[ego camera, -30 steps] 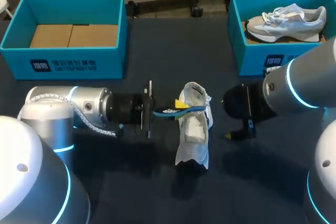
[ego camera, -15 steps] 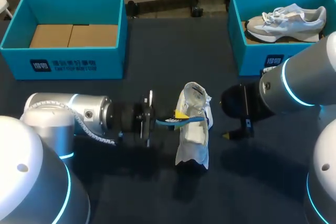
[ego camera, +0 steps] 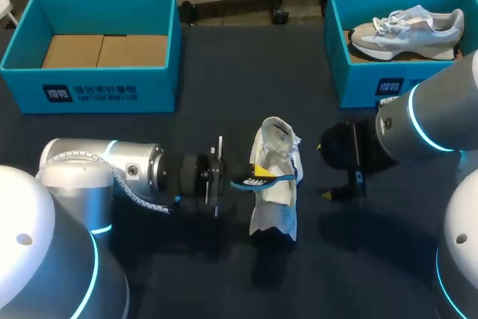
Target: Take the shoe out of the shoebox, open the shoe tongue, remove and reinsert the insole, then place the shoe into the shoebox
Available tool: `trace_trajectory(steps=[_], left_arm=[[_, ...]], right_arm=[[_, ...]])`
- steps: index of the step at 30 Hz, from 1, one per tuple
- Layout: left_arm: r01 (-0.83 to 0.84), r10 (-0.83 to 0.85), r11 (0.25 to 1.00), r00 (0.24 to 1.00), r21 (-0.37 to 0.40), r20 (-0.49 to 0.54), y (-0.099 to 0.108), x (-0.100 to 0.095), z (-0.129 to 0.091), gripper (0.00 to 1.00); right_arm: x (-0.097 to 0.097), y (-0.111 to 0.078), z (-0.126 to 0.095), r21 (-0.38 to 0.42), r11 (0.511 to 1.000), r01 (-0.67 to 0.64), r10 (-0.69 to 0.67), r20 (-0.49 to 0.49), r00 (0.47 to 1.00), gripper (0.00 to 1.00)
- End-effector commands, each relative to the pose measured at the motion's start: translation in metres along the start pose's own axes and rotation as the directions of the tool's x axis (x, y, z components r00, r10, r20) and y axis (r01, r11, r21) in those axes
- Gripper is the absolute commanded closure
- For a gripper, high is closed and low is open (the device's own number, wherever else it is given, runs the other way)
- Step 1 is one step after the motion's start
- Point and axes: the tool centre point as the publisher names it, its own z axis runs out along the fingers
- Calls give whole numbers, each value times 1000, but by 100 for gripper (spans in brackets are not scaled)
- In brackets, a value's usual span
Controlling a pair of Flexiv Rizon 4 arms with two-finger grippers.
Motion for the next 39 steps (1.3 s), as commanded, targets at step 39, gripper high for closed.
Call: trace_trajectory(steps=[39], left_arm=[[-27,22,997,997,-69,-68,47,23,8,100]], right_arm=[[2,-2,-2,-3,1000,1,-1,1,1000,0]])
